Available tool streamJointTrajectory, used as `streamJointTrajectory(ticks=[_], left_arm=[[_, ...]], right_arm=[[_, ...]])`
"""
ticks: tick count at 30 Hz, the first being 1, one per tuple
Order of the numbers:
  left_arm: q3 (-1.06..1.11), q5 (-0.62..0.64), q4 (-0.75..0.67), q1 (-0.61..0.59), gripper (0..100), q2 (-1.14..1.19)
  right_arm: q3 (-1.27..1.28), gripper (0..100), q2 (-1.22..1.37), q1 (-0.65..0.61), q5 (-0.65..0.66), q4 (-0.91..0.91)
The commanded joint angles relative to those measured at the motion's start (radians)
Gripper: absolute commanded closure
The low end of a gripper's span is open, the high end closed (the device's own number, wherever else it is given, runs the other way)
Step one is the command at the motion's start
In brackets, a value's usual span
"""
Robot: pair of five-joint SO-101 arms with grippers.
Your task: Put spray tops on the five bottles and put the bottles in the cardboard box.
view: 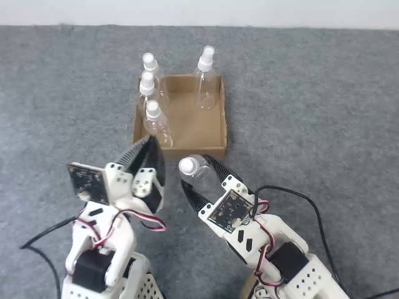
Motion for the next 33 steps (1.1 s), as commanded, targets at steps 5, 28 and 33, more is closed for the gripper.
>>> streamJointTrajectory(ticks=[5, 28, 33], left_arm=[[-0.024, -0.014, -0.031, -0.199, 99, -0.020], [0.214, -0.009, -0.032, -0.511, 99, -0.020], [0.225, -0.012, -0.032, -0.509, 99, -0.020]], right_arm=[[-0.015, 91.9, -0.021, 0.031, 0.017, -0.019], [-0.026, 91.9, -0.021, 0.039, 0.011, -0.047], [-0.054, 91.9, -0.019, 0.039, 0.012, -0.045]])
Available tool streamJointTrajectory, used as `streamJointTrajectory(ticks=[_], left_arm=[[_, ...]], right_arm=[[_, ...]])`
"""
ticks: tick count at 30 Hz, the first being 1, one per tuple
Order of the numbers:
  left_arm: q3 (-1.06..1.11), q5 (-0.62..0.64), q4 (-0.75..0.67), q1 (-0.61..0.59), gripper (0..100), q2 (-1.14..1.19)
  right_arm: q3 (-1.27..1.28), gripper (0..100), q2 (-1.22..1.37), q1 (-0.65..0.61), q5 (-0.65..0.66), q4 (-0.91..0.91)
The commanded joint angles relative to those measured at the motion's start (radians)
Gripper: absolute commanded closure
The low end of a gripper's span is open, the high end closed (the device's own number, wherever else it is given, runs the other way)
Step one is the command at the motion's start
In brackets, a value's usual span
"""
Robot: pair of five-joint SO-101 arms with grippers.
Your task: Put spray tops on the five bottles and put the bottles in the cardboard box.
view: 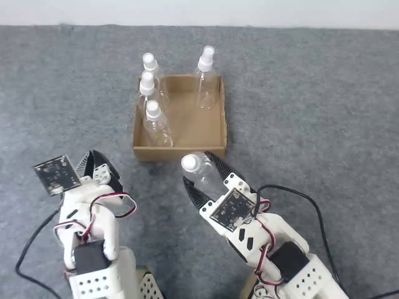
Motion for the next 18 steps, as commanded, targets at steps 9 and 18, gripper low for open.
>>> streamJointTrajectory(ticks=[9, 18], left_arm=[[0.067, -0.008, -0.155, -0.006, 99, -0.020], [0.101, -0.008, -0.230, -0.006, 99, -0.018]], right_arm=[[-0.103, 92.0, -0.019, 0.019, 0.012, -0.021], [-0.253, 92.0, -0.010, 0.019, 0.017, 0.122]])
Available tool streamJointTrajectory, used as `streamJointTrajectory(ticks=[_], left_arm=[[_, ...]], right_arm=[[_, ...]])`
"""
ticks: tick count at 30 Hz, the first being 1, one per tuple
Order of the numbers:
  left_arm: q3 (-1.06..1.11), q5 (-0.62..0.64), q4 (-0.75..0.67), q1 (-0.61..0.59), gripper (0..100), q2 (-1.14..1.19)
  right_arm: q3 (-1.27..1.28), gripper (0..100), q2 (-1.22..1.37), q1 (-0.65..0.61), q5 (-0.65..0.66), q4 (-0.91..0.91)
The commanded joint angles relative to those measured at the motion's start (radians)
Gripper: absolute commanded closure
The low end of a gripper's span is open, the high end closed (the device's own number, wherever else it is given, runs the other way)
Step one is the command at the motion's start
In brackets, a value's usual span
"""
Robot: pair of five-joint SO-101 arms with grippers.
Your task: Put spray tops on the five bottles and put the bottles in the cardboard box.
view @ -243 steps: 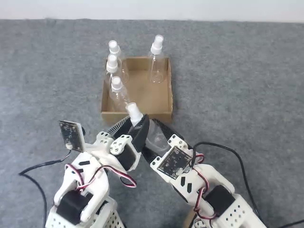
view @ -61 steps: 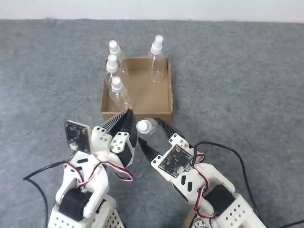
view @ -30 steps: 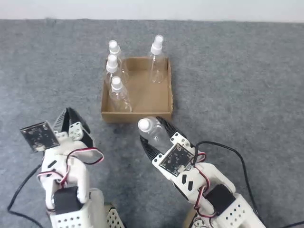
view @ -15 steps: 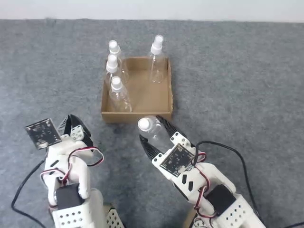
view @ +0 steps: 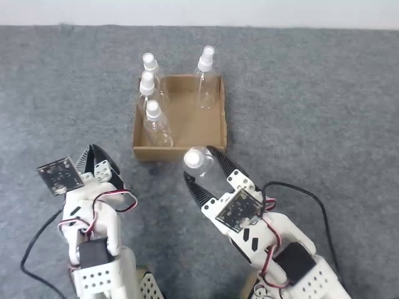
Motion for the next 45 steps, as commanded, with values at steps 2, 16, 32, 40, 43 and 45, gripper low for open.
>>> streamJointTrajectory(ticks=[2, 16, 32, 40, 43, 45], left_arm=[[-0.010, -0.008, -0.032, -0.006, 99, -0.018], [-0.010, -0.008, -0.032, -0.006, 99, -0.018], [-0.010, -0.009, -0.005, -0.006, 99, -0.018], [-0.010, -0.009, -0.005, -0.006, 99, -0.018], [-0.010, -0.009, -0.005, -0.006, 99, -0.018], [-0.010, -0.009, -0.005, -0.008, 99, -0.018]], right_arm=[[-0.149, 92.0, -0.008, 0.010, 0.018, 0.056], [-0.311, 96.6, 0.130, 0.010, 0.015, 0.059], [-0.525, 96.1, 0.406, 0.010, 0.011, 0.053], [-0.565, 96.1, 0.503, 0.012, 0.011, -0.027], [-0.566, 96.2, 0.556, 0.012, 0.009, -0.076], [-0.566, 96.2, 0.591, 0.025, -0.020, -0.104]])
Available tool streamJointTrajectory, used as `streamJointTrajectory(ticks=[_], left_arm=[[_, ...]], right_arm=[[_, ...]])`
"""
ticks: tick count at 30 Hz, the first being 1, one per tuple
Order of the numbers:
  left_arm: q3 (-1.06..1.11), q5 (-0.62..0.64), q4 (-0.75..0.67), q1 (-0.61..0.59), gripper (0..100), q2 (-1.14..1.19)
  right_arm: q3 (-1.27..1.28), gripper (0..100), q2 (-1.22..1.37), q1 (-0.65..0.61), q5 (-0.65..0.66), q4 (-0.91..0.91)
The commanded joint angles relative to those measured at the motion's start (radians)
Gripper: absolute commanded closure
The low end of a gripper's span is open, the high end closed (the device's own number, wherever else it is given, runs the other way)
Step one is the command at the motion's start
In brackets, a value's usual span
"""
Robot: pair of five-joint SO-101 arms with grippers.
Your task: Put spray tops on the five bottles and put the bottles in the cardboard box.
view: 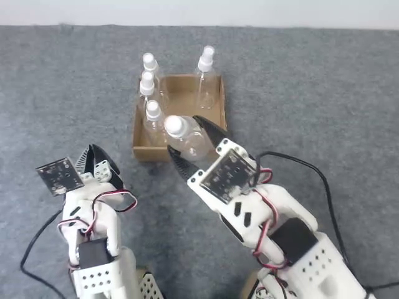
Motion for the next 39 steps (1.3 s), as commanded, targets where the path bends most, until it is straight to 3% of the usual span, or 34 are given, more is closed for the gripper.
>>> streamJointTrajectory(ticks=[1, 11, 39], left_arm=[[-0.010, -0.009, -0.005, -0.009, 99, -0.018], [-0.010, -0.009, -0.005, -0.011, 99, -0.018], [-0.010, -0.009, -0.005, -0.012, 99, -0.018]], right_arm=[[-0.071, 96.1, 0.065, 0.050, -0.044, -0.070], [-0.071, 96.1, 0.217, 0.209, -0.195, -0.213], [-0.069, 96.2, 0.489, 0.232, -0.252, -0.398]])
